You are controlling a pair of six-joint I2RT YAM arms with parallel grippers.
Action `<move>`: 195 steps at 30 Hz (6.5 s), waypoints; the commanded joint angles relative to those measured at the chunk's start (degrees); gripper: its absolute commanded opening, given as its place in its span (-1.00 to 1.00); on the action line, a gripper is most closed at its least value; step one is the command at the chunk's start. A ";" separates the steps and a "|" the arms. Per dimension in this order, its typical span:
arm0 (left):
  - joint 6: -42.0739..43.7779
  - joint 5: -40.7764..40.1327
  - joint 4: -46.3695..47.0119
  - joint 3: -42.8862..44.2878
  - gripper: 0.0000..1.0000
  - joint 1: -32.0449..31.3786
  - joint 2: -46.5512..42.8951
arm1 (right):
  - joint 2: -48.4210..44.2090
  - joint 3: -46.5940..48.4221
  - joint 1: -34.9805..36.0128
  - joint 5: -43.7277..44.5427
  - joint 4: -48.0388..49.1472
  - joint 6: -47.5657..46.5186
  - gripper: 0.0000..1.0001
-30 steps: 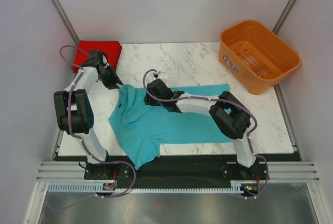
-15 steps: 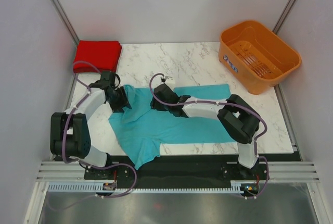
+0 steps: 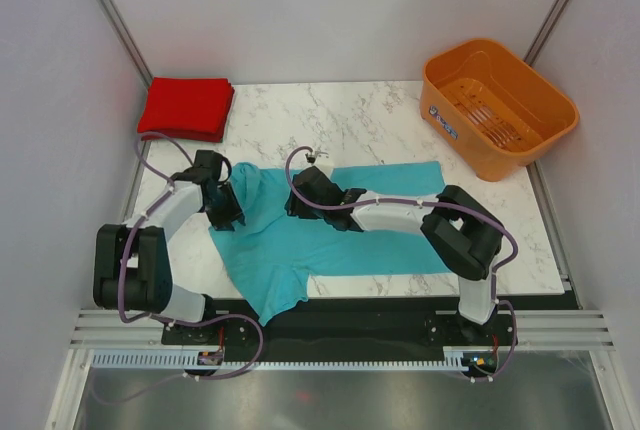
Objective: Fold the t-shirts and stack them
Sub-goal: Fold the tshirt
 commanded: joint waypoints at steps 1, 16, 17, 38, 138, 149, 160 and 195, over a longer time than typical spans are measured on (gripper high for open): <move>-2.67 -1.79 0.43 0.18 -0.21 -0.12 2.16 | -4.11 -1.07 -0.03 0.50 2.21 0.17 0.01; -4.60 -7.32 -0.01 -0.26 -0.19 -0.74 -0.46 | -3.58 -2.04 -0.03 0.06 2.92 0.17 0.00; -4.78 -8.03 -0.10 -0.43 -0.20 -0.74 -1.43 | -3.58 -2.30 -0.03 0.24 3.00 0.17 0.01; -8.38 -4.17 2.45 -3.08 -0.86 -0.91 -0.29 | -2.71 -2.57 -0.03 -1.61 3.97 -0.79 0.00; -8.91 -8.04 2.62 -3.07 -0.69 -3.81 0.85 | -1.65 -2.48 0.06 -0.56 3.79 -4.32 0.00; -8.56 -5.66 2.45 0.18 -0.73 -3.81 0.05 | -1.83 -2.21 -0.03 0.15 3.18 -6.07 0.01; -7.95 -5.31 2.45 0.00 -0.68 -3.81 1.20 | -1.39 -1.51 -0.03 0.15 3.00 -6.16 0.01; -11.81 17.54 2.27 42.88 -0.95 0.05 27.29 | -1.39 1.03 0.23 -6.62 11.35 -40.16 0.05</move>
